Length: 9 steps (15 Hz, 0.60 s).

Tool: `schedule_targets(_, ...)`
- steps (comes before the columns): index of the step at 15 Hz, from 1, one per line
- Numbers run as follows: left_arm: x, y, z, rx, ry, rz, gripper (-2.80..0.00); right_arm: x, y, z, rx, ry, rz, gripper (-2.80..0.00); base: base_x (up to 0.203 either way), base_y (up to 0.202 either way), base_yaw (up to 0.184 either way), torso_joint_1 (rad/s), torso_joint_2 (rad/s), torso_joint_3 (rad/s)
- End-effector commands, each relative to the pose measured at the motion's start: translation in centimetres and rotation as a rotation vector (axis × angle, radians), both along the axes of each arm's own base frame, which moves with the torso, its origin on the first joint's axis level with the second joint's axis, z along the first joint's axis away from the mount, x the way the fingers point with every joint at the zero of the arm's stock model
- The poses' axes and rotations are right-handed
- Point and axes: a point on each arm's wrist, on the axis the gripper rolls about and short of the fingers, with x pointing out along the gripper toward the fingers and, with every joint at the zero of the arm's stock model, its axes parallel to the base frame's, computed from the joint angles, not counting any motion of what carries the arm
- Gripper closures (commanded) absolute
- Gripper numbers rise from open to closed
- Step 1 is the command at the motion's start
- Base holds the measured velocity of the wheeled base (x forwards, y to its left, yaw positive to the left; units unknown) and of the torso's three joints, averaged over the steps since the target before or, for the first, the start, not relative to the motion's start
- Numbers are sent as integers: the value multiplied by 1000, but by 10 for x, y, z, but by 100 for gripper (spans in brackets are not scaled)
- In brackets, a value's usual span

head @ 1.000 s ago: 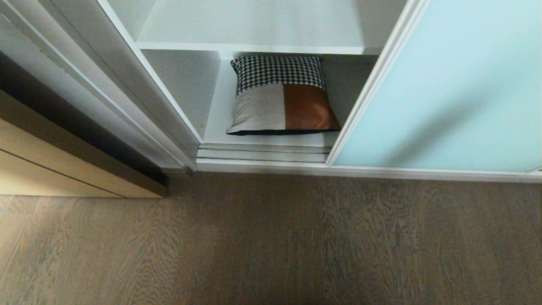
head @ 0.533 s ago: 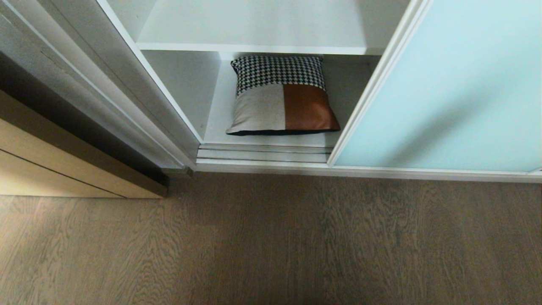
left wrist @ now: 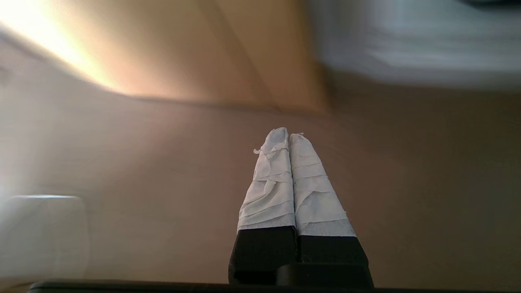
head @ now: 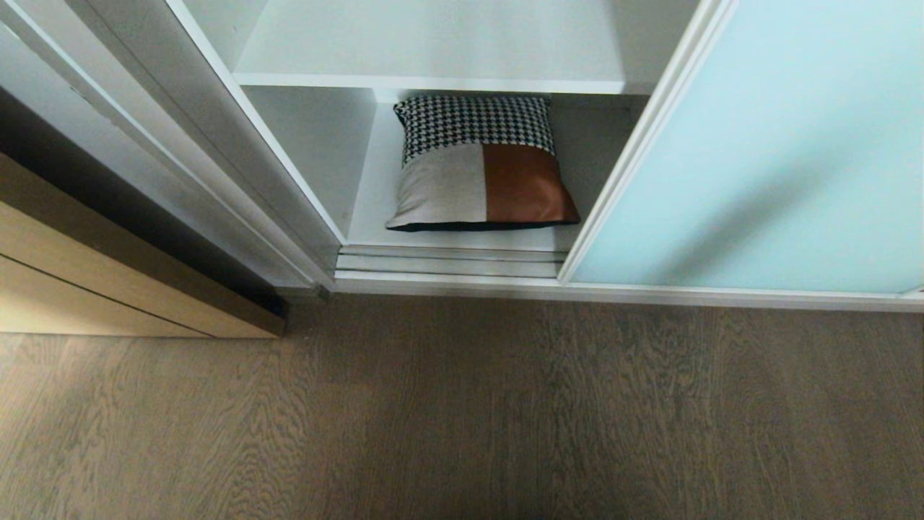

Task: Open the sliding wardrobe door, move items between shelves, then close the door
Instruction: Open the door

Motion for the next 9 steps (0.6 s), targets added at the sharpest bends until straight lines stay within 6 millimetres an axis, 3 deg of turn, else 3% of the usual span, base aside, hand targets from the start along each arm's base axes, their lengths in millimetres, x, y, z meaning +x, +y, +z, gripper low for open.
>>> schedule_targets(1,1,-6,-12,-146,51,-280,0,0,0,0,0,1,0,0,0,0,0,0,0,0)
schedule_targets(4,1,-6,-13,-187,66,-288,0,0,0,0,0,1,1,0,0,0,0,0,0,0)
schedule_targets(7,2,-6,-14,1,71,-283,0,0,0,0,0,1,-1,0,0,0,0,0,0,0)
schedule_targets(9,1,-7,-19,18,147,-305,0,0,0,0,0,1,-1,0,0,0,0,0,0,0)
